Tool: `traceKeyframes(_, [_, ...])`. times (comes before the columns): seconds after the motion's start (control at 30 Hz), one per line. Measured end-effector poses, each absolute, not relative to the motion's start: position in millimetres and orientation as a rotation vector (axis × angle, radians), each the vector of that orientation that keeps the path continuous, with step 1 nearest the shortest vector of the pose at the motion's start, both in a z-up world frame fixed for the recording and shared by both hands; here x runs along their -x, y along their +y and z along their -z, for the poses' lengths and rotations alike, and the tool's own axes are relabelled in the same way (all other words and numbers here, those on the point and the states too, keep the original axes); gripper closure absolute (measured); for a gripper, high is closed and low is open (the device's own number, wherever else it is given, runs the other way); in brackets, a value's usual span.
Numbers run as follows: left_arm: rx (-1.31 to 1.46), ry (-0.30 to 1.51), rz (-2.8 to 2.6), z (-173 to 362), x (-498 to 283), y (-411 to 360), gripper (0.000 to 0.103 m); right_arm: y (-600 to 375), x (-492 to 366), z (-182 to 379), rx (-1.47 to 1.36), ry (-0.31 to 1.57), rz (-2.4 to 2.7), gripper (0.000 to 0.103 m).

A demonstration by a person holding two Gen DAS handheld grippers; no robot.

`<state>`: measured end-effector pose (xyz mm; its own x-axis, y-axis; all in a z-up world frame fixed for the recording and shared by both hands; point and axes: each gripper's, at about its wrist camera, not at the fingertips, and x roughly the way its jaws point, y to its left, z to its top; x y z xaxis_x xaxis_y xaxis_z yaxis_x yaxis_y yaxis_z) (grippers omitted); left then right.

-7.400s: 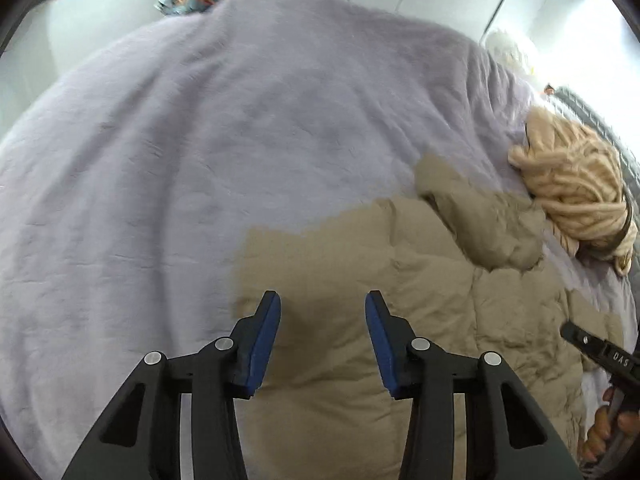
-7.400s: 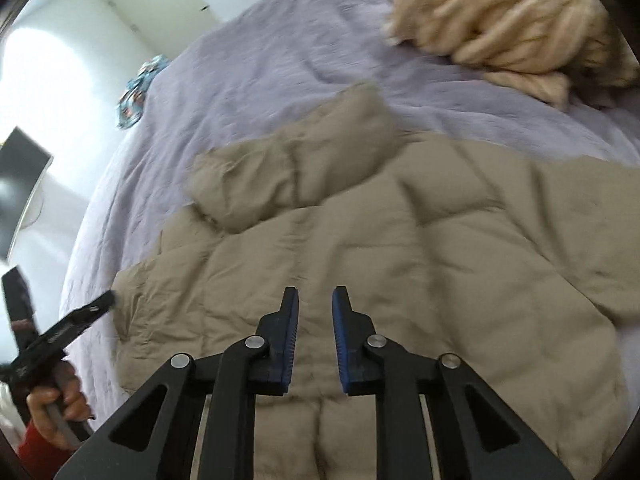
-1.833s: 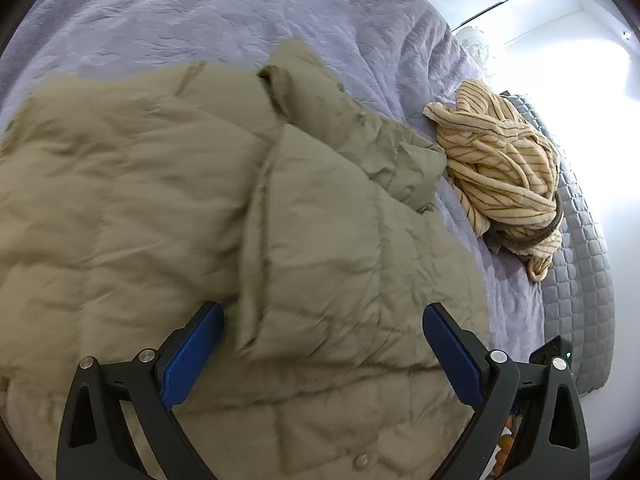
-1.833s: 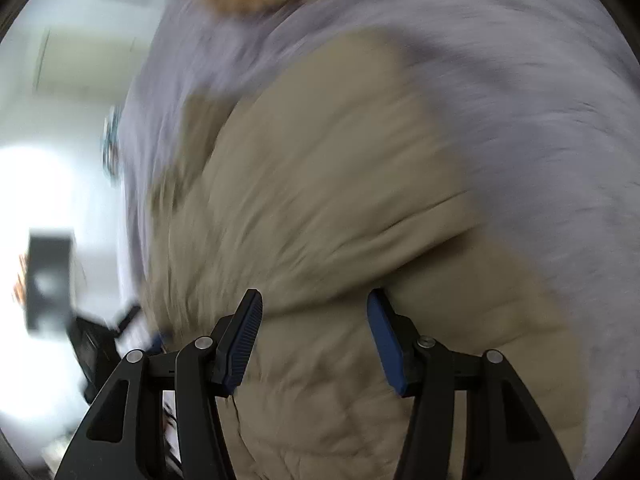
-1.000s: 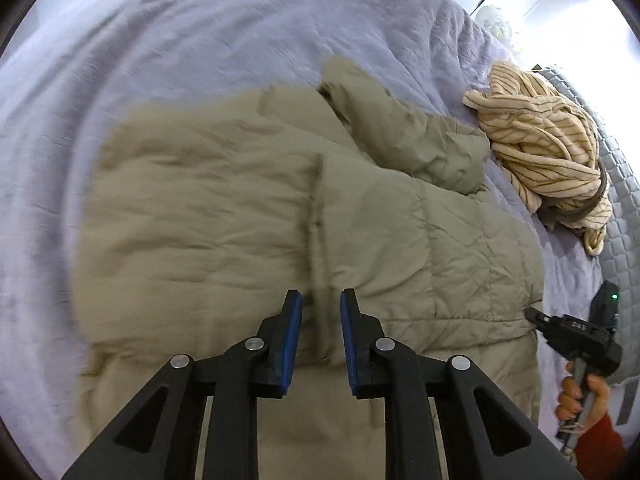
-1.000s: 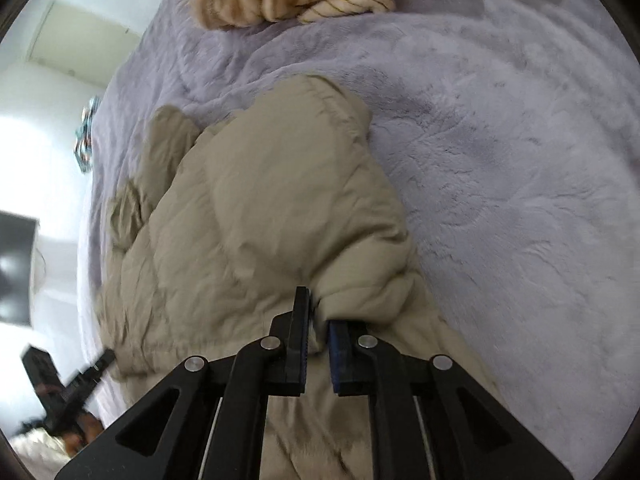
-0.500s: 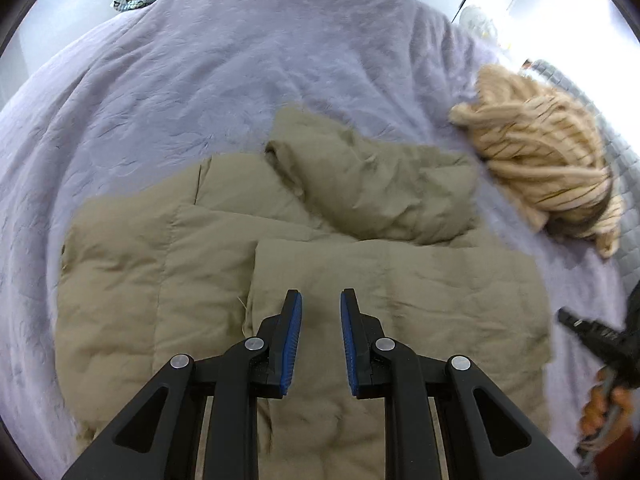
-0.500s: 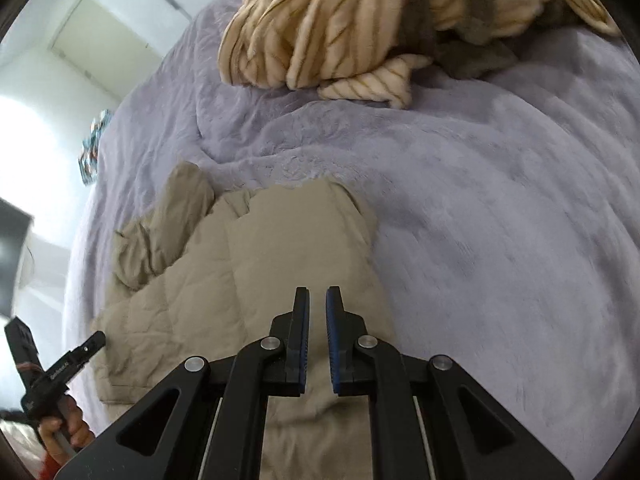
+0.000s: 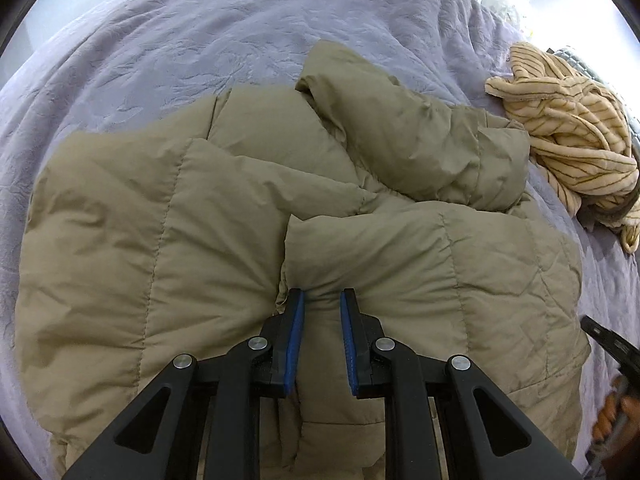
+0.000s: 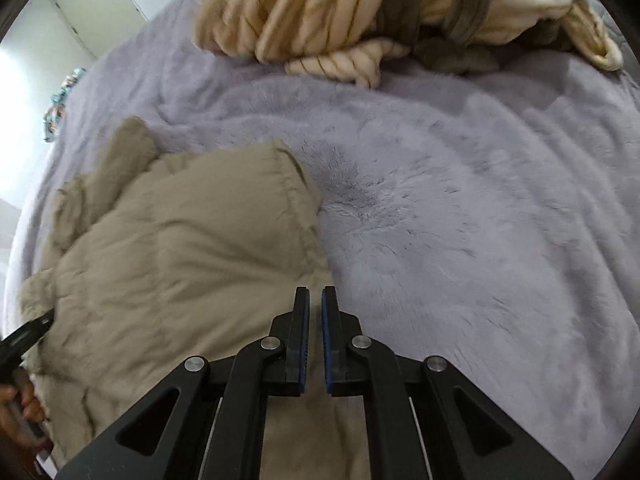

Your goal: Fold large clothes

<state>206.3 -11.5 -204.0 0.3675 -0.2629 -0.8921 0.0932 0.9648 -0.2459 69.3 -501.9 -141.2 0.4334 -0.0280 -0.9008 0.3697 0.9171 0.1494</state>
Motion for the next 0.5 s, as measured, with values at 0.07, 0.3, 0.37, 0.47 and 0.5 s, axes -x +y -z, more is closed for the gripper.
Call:
traceKeyframes(0.07, [0.165, 1.173, 0.227, 205.4, -206.4, -13.6, 0.083, -493.0, -61.2, 133.5, -0.328, 1.098, 0.219, 0.095])
traceKeyframes(0.3, [0.148, 1.174, 0.226, 206.1, -206.9, -16.3, 0.083, -491.9, -52.4, 168.2, -0.342, 1.184, 0.246, 0.096])
traceKeyframes(0.37, [0.135, 1.173, 0.228, 204.9, -207.2, -16.5, 0.083, -499.4, -45.9, 166.5, -0.387, 1.175, 0.273, 0.095])
traceKeyframes(0.47, [0.125, 1.166, 0.204, 191.8, -203.8, -13.5, 0.083, -507.8, -30.9, 153.1, -0.417, 1.171, 0.308, 0.095])
traceKeyframes(0.5, [0.129, 1.159, 0.197, 185.6, -201.3, -11.7, 0.083, -509.5, -27.3, 150.0, -0.421, 1.168, 0.310, 0.095])
